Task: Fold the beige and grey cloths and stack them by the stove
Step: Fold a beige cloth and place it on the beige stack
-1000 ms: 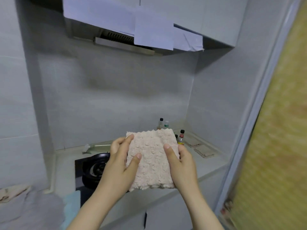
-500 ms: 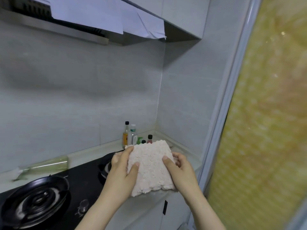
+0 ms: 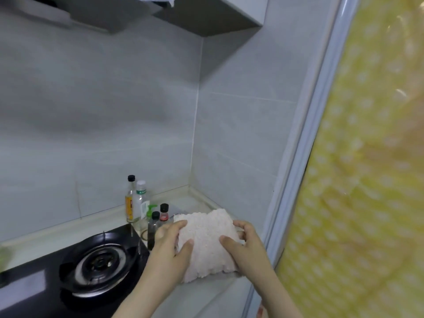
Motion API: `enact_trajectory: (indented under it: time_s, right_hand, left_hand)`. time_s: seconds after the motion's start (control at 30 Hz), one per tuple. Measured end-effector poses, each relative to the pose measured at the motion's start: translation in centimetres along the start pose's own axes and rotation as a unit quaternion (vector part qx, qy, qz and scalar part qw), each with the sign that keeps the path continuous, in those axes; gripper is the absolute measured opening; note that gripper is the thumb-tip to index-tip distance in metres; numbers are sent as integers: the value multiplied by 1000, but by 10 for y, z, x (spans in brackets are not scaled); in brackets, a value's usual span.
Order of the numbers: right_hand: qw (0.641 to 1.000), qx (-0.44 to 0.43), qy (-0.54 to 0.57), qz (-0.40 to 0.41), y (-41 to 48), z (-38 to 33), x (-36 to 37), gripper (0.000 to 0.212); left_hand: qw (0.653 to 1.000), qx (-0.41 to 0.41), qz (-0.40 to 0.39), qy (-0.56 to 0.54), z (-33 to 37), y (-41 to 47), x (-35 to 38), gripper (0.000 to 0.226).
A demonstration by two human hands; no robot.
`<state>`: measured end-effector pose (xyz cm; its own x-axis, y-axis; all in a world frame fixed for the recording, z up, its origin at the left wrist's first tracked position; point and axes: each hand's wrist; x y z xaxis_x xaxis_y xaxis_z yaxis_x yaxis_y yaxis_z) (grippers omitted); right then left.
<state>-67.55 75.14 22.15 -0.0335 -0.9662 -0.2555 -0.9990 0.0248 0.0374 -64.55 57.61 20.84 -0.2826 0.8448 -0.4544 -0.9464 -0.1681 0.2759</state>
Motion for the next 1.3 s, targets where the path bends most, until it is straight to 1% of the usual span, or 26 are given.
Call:
enact_trajectory:
  time_s: [0.17,0.37,0.57,0.67,0.77,0.9,1.03,1.17,1.23,1.3]
  right_hand:
    - [998,18,-46,-34,85,20,-42,39]
    - [991,20,-119,-58,180,51,-51,38]
    - [988,49,-116,-86,278,79,-34,35]
    - [985,60,-130,-97,316,93,-27,32]
    - [980,74,-131,-129,357,114,-15,36]
    - [970,98,-125,-183,405,143,6,35]
    - [961,110,-121,-225,454,170,28,41]
    - [959,113,-118,-230,494,191,50,41]
    - [961,116,-112,-226,509,200,60,38]
    - [962,122,-105,-223,521,207,68,40]
  left_hand:
    - [999,-30,0,17,2,62,66,43]
    - [998,-54,7,22,-29,134,120,46]
    - [997,-62,19,34,-76,217,157,46]
    - [996,-80,19,46,-97,249,172,46]
    - [991,-117,19,62,-122,276,188,46]
    - [983,-171,35,57,-154,302,205,46]
    - [970,-231,56,48,-178,327,225,44]
    - [959,-267,79,45,-196,349,240,46]
    - [960,-266,80,40,-204,360,244,46]
    - [961,-263,78,38,-213,372,245,53]
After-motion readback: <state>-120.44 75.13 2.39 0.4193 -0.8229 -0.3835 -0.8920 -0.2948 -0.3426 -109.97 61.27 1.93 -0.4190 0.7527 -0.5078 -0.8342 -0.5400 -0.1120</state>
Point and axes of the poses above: each hand's wrist, its own y-axis towards the middle knuckle, its own x-axis out of the palm, z = x × y
